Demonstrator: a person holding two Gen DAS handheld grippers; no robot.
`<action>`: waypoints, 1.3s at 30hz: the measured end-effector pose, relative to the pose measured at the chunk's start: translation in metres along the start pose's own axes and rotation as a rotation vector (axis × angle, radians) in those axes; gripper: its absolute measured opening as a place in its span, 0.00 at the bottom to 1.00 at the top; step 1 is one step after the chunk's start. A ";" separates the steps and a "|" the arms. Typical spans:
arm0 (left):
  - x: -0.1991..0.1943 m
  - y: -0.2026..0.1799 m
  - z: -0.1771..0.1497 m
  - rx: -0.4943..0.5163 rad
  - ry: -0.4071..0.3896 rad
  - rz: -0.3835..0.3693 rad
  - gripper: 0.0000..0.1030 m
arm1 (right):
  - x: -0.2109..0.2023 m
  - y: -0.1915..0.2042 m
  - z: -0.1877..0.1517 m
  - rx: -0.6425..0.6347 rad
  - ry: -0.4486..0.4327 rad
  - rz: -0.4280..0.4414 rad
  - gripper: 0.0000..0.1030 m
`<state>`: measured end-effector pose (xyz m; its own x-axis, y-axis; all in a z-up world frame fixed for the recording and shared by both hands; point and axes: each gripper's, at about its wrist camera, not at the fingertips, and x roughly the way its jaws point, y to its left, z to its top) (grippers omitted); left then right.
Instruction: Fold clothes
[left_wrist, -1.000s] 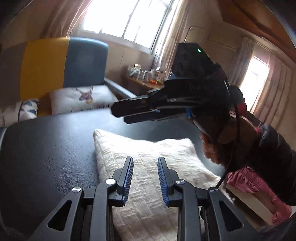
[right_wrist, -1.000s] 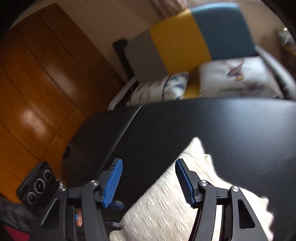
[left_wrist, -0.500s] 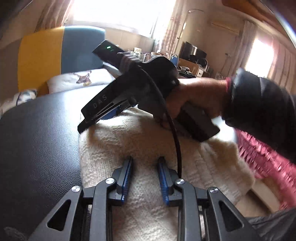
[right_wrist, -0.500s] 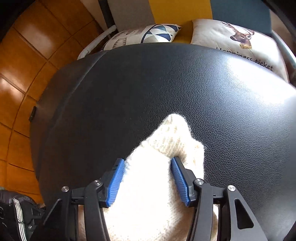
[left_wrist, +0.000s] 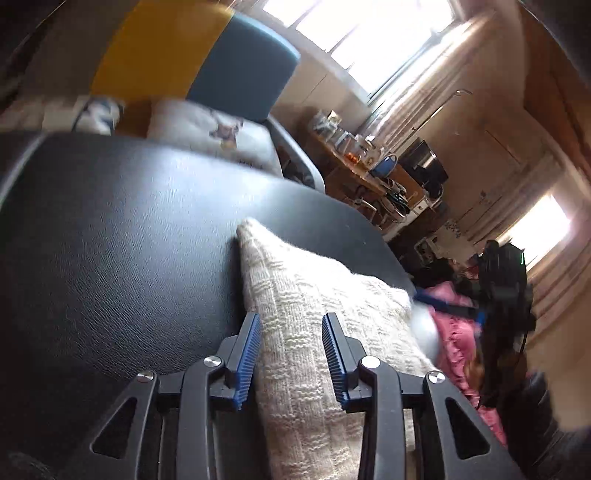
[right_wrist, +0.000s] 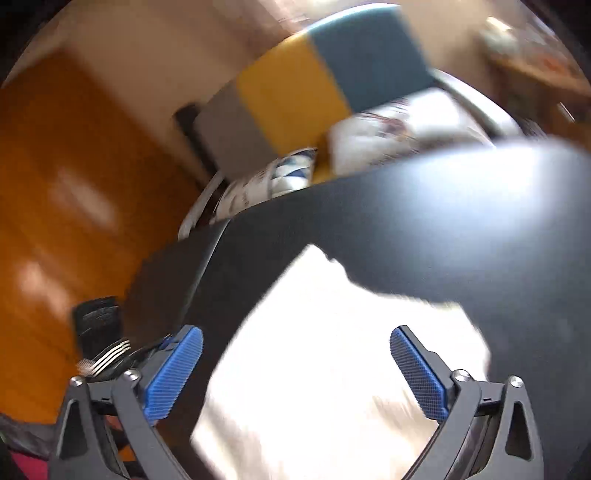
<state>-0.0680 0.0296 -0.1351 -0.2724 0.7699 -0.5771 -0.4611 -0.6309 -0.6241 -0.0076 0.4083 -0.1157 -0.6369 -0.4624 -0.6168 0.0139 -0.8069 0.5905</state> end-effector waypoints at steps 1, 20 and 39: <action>0.004 0.004 0.002 -0.020 0.015 -0.007 0.36 | -0.017 -0.013 -0.015 0.071 -0.007 0.005 1.00; 0.059 0.019 0.016 -0.005 0.203 -0.092 0.47 | 0.006 -0.055 -0.091 0.347 0.030 0.179 1.00; 0.077 -0.003 -0.001 0.087 0.227 -0.121 0.43 | 0.027 -0.010 -0.091 0.191 0.047 -0.012 0.78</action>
<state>-0.0866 0.0904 -0.1779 -0.0194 0.7920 -0.6103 -0.5522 -0.5173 -0.6538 0.0450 0.3707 -0.1853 -0.5997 -0.4733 -0.6453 -0.1429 -0.7301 0.6682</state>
